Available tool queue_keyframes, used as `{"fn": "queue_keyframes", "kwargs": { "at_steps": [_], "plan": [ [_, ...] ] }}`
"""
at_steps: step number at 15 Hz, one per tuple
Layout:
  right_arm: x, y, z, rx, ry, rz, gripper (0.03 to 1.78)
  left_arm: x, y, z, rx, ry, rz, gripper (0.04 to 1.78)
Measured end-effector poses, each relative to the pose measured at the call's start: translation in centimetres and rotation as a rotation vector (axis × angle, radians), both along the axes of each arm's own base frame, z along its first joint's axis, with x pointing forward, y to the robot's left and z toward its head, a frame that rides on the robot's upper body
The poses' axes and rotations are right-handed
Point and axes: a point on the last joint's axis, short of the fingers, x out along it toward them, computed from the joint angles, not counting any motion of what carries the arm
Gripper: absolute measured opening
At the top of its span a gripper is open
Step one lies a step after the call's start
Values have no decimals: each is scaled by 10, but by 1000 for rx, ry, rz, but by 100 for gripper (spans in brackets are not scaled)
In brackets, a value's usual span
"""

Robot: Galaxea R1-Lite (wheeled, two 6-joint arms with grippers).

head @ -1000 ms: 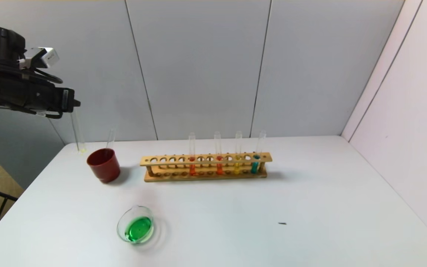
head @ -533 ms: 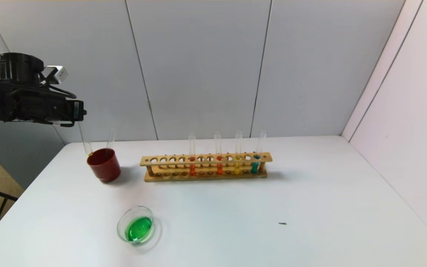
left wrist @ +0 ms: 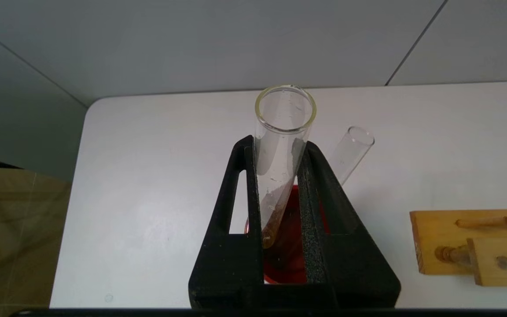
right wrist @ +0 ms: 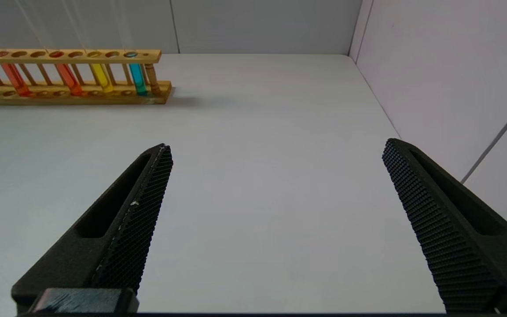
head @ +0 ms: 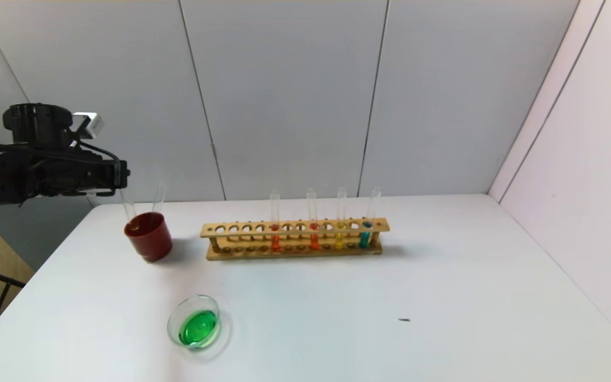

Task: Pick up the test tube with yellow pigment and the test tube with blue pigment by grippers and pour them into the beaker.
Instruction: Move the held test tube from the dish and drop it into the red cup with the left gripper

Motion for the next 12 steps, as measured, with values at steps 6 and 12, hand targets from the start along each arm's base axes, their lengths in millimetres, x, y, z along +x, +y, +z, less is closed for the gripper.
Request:
{"fn": "queue_keyframes", "kwargs": {
  "at_steps": [6,12],
  "plan": [
    [0,0,0,9,0,-1,174,-17,-7,-33,8,-43,-14,30],
    [0,0,0,9,0,-1,174,-32,-17,-53,4,-27,-34,30]
  ]
}}
